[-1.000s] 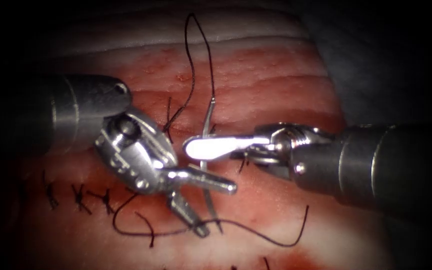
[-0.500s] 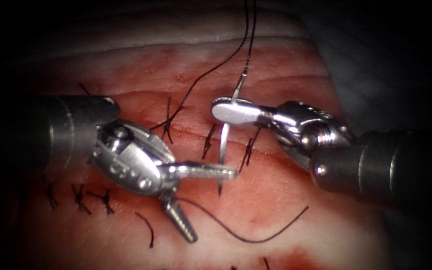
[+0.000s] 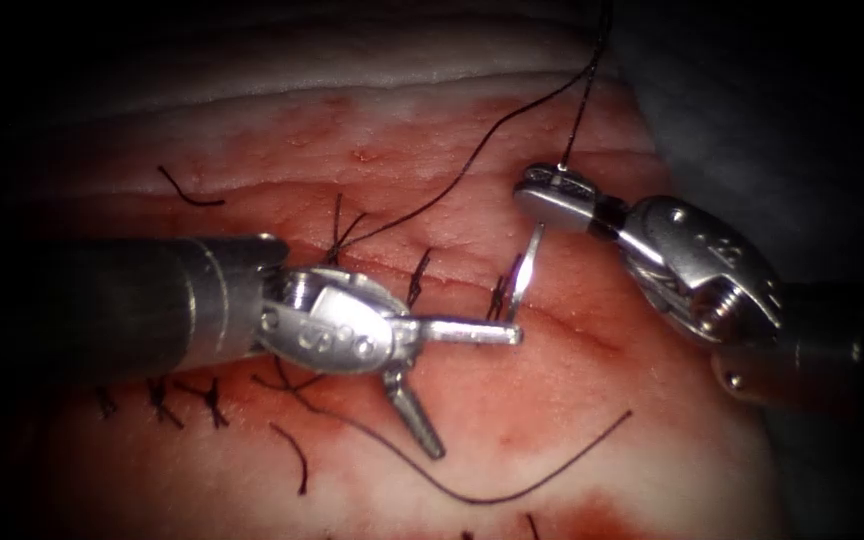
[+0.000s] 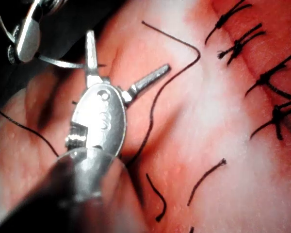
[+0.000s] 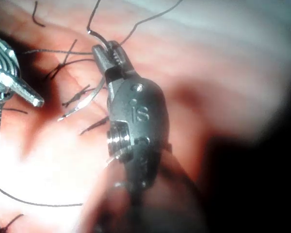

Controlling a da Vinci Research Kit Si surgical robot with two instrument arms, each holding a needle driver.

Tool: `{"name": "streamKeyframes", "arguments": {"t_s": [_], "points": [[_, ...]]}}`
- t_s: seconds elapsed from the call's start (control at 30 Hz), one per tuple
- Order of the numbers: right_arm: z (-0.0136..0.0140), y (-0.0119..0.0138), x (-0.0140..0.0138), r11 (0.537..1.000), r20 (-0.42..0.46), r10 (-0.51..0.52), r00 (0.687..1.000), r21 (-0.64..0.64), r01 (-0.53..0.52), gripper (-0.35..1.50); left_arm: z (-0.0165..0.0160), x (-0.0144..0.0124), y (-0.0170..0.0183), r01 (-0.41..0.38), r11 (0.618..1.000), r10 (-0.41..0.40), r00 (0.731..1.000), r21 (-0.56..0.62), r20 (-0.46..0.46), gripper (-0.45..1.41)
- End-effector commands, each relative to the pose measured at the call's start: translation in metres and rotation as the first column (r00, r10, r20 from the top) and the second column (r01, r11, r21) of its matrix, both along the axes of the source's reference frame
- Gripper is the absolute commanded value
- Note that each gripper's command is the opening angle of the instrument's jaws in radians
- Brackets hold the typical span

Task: Wound Closure
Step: Use the right needle driver to throw the needle through the top of the incision.

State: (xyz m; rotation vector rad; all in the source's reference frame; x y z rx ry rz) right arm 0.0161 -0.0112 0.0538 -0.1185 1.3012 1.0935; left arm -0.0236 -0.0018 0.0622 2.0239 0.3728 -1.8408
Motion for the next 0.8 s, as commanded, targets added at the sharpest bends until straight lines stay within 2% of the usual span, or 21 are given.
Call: {"name": "streamKeyframes", "arguments": {"t_s": [0.03,0.17,0.27,0.43,0.53,0.73,0.8], "points": [[0.0012,0.0005,-0.0007,1.0,0.031,-0.003,1.0,-0.022,0.004,-0.35,0.001,-0.0006,0.0,-0.002,1.0,0.002,1.0,0.011,-0.006,0.79],[0.0025,0.0007,-0.0022,0.999,0.08,-0.008,0.997,-0.049,0.012,-0.35,0.0025,-0.0012,-0.0004,0.003,0.997,0.0,0.999,0.073,-0.051,0.79],[0.0036,0.0006,-0.0025,0.997,0.112,-0.016,0.994,-0.069,0.024,-0.35,0.0039,-0.0023,-0.0003,0.057,0.995,-0.047,0.992,0.082,-0.113,0.78],[0.0052,0.0,-0.0026,0.991,0.166,-0.027,0.986,-0.127,0.049,-0.35,0.0063,-0.0038,-0.0009,0.118,0.986,-0.096,0.979,0.116,-0.181,0.49],[0.0059,-0.0002,-0.0027,0.987,0.174,-0.037,0.984,-0.15,0.063,-0.35,0.0074,-0.0045,-0.0013,0.156,0.976,-0.118,0.966,0.152,-0.232,0.56],[0.0067,-0.0006,-0.0026,0.974,0.194,-0.062,0.979,-0.201,0.102,-0.35,0.0098,-0.0055,-0.002,0.246,0.959,-0.188,0.925,0.143,-0.33,0.37],[0.0066,-0.0007,-0.0025,0.97,0.202,-0.069,0.977,-0.214,0.113,-0.35,0.011,-0.0057,-0.0024,0.263,0.955,-0.19,0.895,0.135,-0.404,0.37]]}}
